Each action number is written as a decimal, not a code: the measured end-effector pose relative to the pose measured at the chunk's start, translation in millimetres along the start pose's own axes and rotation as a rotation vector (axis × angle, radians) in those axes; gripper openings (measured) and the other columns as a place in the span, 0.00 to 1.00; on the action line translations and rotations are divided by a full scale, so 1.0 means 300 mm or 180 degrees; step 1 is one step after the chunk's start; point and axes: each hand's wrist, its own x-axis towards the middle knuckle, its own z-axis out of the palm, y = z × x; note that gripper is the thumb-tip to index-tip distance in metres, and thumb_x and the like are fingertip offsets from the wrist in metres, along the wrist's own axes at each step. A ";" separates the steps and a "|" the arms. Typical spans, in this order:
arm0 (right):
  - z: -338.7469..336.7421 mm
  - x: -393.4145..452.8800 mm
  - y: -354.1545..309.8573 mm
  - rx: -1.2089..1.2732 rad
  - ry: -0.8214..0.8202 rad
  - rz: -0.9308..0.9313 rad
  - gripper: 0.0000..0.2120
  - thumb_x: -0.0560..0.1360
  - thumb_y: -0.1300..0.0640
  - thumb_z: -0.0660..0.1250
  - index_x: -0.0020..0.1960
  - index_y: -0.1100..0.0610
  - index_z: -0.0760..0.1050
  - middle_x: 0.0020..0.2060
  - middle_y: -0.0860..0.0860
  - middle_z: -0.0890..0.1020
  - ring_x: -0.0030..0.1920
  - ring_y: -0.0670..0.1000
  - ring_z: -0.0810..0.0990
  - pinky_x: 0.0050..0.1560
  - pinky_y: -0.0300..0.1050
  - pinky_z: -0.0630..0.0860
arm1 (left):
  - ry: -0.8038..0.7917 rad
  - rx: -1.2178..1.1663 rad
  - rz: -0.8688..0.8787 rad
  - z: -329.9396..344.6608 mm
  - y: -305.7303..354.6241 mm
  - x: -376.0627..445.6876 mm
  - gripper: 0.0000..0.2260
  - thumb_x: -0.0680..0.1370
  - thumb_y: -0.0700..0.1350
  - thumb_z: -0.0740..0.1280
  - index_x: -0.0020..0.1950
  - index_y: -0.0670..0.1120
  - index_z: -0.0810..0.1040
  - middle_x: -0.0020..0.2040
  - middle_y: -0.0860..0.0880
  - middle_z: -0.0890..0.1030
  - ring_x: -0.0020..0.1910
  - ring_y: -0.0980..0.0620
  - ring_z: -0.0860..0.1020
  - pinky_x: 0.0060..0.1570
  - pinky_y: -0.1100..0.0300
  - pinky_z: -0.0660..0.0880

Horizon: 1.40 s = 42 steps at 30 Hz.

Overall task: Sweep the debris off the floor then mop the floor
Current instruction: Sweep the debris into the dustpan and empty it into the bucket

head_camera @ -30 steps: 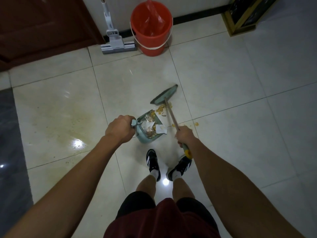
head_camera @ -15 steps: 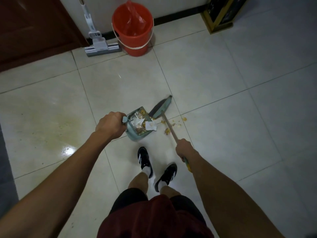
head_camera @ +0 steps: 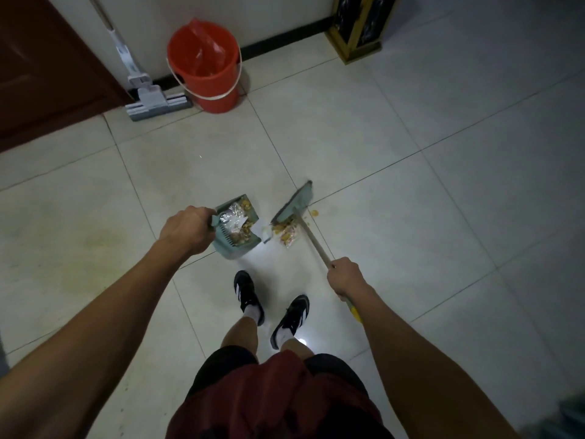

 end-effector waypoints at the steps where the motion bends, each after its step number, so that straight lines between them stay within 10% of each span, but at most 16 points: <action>1: -0.002 -0.011 0.021 0.0022 0.0064 0.0026 0.10 0.75 0.62 0.58 0.51 0.60 0.77 0.45 0.59 0.80 0.32 0.55 0.79 0.26 0.41 0.76 | -0.0013 -0.0011 -0.0014 0.004 0.012 -0.010 0.10 0.79 0.45 0.69 0.59 0.52 0.82 0.52 0.44 0.83 0.44 0.43 0.78 0.42 0.53 0.74; 7: -0.023 -0.017 0.095 0.0429 0.0187 0.0470 0.18 0.75 0.63 0.61 0.65 0.60 0.75 0.60 0.58 0.77 0.38 0.58 0.82 0.26 0.47 0.80 | -0.0076 -0.0078 -0.0024 0.016 0.046 -0.054 0.09 0.78 0.47 0.68 0.56 0.54 0.83 0.53 0.43 0.83 0.48 0.40 0.81 0.46 0.51 0.78; 13: -0.050 0.017 0.159 -0.0682 0.0703 0.0484 0.15 0.77 0.59 0.64 0.63 0.58 0.75 0.57 0.57 0.80 0.55 0.58 0.81 0.54 0.49 0.80 | -0.0194 -0.0064 -0.0009 0.052 0.036 -0.081 0.09 0.78 0.46 0.68 0.57 0.53 0.83 0.52 0.44 0.83 0.48 0.41 0.80 0.46 0.52 0.77; 42: 0.388 -0.136 -0.130 -0.0667 -0.0777 -0.0109 0.15 0.76 0.64 0.66 0.62 0.65 0.71 0.57 0.61 0.77 0.52 0.61 0.82 0.50 0.53 0.83 | -0.0100 -0.0476 0.0044 0.152 -0.203 -0.110 0.05 0.77 0.45 0.66 0.49 0.53 0.81 0.44 0.46 0.82 0.42 0.41 0.80 0.41 0.52 0.78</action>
